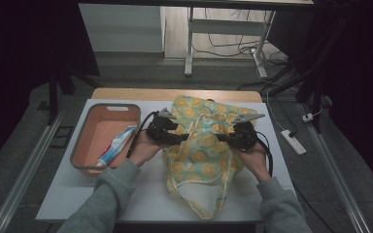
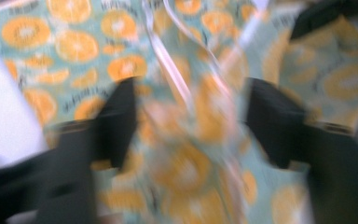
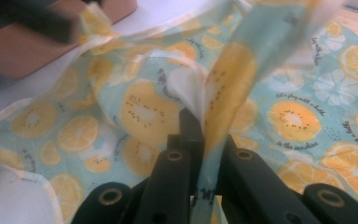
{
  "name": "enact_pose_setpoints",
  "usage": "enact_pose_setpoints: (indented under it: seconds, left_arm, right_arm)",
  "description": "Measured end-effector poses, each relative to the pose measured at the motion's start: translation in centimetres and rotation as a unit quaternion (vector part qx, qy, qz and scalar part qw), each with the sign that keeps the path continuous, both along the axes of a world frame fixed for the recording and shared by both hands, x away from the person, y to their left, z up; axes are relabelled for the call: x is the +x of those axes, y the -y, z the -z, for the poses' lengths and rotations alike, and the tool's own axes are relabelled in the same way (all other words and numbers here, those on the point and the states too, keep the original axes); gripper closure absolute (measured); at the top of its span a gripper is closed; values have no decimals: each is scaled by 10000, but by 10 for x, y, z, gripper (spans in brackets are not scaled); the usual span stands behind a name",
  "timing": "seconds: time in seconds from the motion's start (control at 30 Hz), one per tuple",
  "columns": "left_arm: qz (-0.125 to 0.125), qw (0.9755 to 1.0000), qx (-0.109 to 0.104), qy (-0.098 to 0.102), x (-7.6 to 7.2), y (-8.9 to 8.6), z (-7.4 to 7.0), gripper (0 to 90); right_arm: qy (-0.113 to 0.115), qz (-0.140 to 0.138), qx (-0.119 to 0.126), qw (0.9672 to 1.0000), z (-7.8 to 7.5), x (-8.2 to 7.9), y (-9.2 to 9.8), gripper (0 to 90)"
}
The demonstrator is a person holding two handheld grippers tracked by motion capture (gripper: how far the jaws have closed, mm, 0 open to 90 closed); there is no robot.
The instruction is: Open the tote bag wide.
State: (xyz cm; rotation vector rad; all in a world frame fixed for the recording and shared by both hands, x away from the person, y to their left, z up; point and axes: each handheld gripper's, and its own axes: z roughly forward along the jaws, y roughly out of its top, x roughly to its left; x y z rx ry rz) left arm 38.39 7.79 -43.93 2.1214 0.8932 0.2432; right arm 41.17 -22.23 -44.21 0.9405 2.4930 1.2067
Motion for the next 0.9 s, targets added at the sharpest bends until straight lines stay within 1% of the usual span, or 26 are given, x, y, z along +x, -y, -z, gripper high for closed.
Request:
enact_pose_setpoints:
  seconds: [0.03,0.07,0.1,0.13,0.17,0.2,0.23,0.27,0.3,0.33,0.37,0.4,0.43,0.47,0.5,0.53,0.57,0.63,0.67,0.7,0.8,0.87,0.9]
  left_arm:
    - [49,10000,0,17,-8,-2,-1,231]
    - [180,9998,26,-31,-15,-3,-2,210]
    - [262,9996,123,-54,-20,-1,-2,187]
    - [273,9991,317,-43,-24,3,0,187]
    - [283,9980,558,-56,-26,8,2,187]
    - [247,9966,777,-74,-26,14,7,228]
    - [200,9952,955,-114,-26,19,13,228]
    - [192,9936,1094,-183,-24,23,20,274]
    - [187,9920,1210,-298,-21,26,27,353]
    - [187,9898,1358,-378,-19,29,33,512]
    - [156,9872,1525,-429,-17,30,39,512]
    - [137,9866,1564,-448,-16,30,40,600]
    - [152,9870,1527,-476,-15,28,40,698]
    - [179,9886,1414,-483,-15,26,37,799]
    - [198,9903,1291,-483,-15,22,32,870]
    - [208,9912,1228,-458,-15,19,27,875]
    - [162,9922,1177,-385,-14,14,20,877]
    - [36,9939,1059,-298,-12,4,13,879]
    - [-27,9946,999,-279,-10,-3,10,880]
    - [-123,9951,936,-297,-6,-10,9,880]
    - [-351,9953,854,-299,1,-25,9,880]
    - [-437,9954,779,-351,5,-34,9,880]
    - [-477,9955,741,-343,6,-37,9,880]
  right_arm:
    - [-9,-2,9,10000,0,0,0,895]
    - [-16,-2,18,10000,0,-1,0,895]
    - [-25,-5,28,10000,1,0,1,895]
    - [-44,-11,49,10000,1,0,1,896]
    - [-57,-13,67,10000,1,0,1,896]
    - [-44,-9,64,10000,0,-1,1,895]
    - [-44,-9,64,10000,0,-1,1,895]
    - [-48,-3,64,10000,0,-2,2,895]
    - [-30,-4,68,10000,-1,-3,3,895]
    - [-8,-3,82,10000,-3,-5,6,895]
    - [-8,-3,82,10000,-3,-5,6,895]
    - [-3,1,96,10000,-4,-6,8,895]
    - [1,6,104,9999,-5,-6,10,895]
    - [8,19,108,9999,-6,-6,12,895]
    - [8,33,123,9999,-6,-7,15,895]
    - [-4,44,136,9999,-7,-7,18,895]
    - [-17,70,145,9999,-7,-7,20,895]
    - [-24,103,133,9999,-7,-8,26,895]
    - [-44,177,119,9998,-6,-9,32,895]
    - [-44,177,119,9998,-6,-9,32,895]
    - [-128,354,118,9992,0,-5,39,895]
    - [-185,410,110,9989,4,-2,41,895]
    - [-229,427,87,9988,7,-1,42,895]
